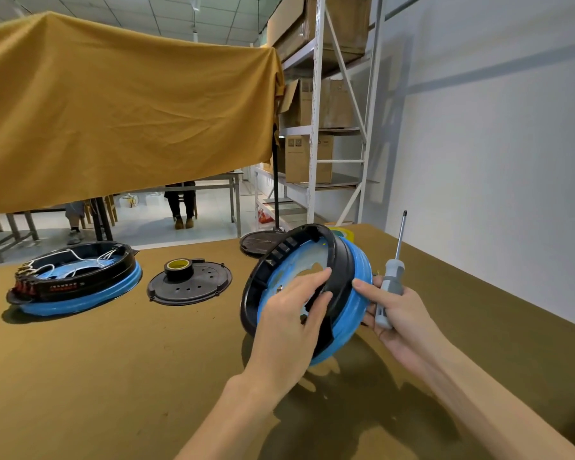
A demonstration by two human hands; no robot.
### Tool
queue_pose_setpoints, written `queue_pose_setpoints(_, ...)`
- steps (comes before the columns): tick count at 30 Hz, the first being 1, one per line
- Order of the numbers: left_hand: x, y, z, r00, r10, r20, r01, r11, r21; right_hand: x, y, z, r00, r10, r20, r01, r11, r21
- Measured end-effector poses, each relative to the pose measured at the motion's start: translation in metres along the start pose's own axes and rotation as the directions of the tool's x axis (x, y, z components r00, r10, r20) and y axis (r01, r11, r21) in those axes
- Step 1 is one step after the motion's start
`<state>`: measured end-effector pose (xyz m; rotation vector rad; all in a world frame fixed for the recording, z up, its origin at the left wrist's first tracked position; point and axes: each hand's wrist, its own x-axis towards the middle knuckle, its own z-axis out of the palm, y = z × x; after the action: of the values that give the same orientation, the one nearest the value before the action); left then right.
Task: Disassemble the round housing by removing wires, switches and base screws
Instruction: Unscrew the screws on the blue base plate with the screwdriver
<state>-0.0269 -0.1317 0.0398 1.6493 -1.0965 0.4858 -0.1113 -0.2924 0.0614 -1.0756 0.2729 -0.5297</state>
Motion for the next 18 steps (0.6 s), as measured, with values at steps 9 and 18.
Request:
queue_pose_setpoints(9, 0.041, 0.008, -0.039, 0.938, -0.346, -0.03, 0.314, 0.881, -0.355, -0.001, -0.022, 0.07, 0.978, -0.208, 0.002, 0.204, 0.959, -0.197)
queue_pose_setpoints(18, 0.026, 0.008, -0.08, 0.814, -0.579, 0.044, 0.555, 0.752, -0.356, 0.0, -0.018, 0.128, 0.965, -0.171, 0.199, 0.247, 0.849, -0.467)
